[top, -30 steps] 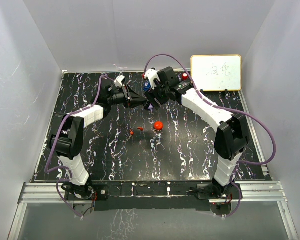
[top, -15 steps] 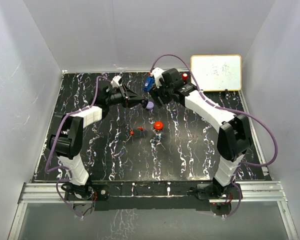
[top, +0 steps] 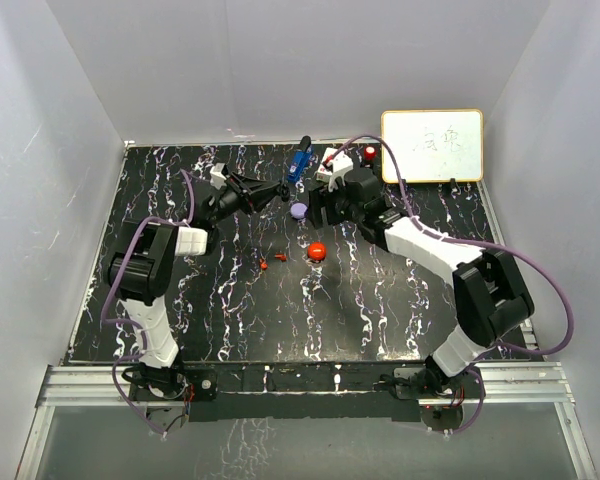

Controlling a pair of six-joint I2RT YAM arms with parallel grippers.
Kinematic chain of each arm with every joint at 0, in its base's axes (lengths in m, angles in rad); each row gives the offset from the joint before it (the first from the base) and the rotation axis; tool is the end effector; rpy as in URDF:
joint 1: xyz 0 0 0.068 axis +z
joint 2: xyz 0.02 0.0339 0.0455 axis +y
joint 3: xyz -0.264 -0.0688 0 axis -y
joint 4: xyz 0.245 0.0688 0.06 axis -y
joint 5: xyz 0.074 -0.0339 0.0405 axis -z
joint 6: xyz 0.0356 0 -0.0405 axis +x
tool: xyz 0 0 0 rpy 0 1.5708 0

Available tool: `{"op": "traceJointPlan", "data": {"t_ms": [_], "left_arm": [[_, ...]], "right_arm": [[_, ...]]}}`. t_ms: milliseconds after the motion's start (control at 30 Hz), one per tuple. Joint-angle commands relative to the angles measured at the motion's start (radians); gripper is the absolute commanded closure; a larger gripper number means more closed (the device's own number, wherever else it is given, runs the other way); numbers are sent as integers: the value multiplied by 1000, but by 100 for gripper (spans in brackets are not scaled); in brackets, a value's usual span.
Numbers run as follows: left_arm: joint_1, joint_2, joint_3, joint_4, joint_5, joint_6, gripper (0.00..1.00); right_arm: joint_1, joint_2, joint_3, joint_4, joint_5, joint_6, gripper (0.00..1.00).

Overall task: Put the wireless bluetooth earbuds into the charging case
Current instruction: Adjust the earbud with the charging case, then close the charging case.

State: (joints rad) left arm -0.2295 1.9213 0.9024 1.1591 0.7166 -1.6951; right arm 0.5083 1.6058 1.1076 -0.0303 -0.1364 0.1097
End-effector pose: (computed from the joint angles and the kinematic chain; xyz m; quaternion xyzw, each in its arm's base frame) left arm 0.3745 -0.1115 0.1984 -0.2141 0.6336 -0.7115 0.2154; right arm 0.3187 0.1831 0.2579 -0.2046 0.8414 0.2074 0.4552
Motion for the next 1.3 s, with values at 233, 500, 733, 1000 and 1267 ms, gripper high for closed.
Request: {"op": "traceJointPlan", "data": {"t_ms": [233, 500, 733, 1000, 1267], "left_arm": [[-78, -16, 41, 22, -250, -81, 100], [-115, -18, 20, 69, -275, -108, 100], [-116, -44, -17, 83, -265, -116, 100], [-116, -61, -52, 102, -254, -126, 100], [-117, -67, -65, 101, -236, -131, 100]], "right_arm": [[102, 47, 11, 311, 58, -20, 33], [109, 98, -1, 404, 178, -35, 33], [110, 128, 2, 455, 247, -60, 33], [109, 160, 9, 480, 338, -87, 32], [106, 142, -17, 508, 440, -130, 31]]}}
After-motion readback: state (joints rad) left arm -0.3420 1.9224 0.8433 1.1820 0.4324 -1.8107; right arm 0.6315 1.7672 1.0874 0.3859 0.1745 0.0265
